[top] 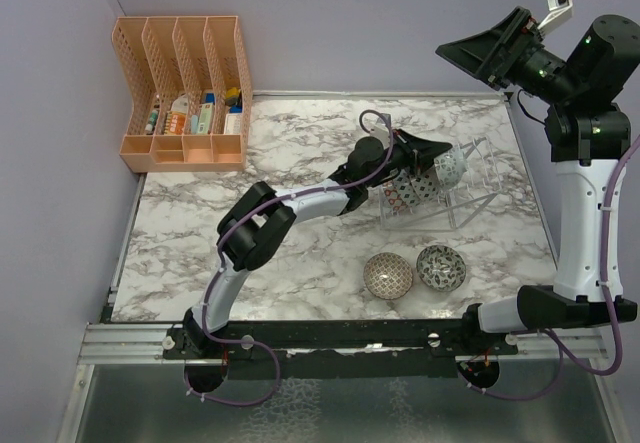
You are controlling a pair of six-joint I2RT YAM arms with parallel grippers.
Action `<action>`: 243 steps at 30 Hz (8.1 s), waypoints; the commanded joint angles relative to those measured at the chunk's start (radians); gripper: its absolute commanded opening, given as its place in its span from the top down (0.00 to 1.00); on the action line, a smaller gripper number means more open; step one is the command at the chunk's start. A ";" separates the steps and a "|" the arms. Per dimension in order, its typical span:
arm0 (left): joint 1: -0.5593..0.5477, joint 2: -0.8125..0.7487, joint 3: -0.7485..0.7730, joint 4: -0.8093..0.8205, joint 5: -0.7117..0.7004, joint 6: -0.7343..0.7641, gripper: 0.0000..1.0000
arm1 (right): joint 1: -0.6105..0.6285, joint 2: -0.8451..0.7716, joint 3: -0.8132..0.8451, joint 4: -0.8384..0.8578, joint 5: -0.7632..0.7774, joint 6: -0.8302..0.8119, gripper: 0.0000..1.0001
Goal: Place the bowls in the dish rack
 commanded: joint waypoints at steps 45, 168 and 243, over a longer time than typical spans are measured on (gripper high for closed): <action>0.020 0.063 0.067 -0.101 0.106 -0.059 0.88 | -0.004 0.011 -0.017 -0.059 0.009 -0.084 0.01; -0.473 -0.283 -0.170 -1.253 -0.237 1.572 0.31 | -0.003 -0.089 -0.151 -0.201 0.088 -0.120 0.00; 0.009 -0.158 0.068 -0.059 0.171 0.105 1.00 | -0.012 -0.015 0.006 0.189 -0.087 0.242 0.00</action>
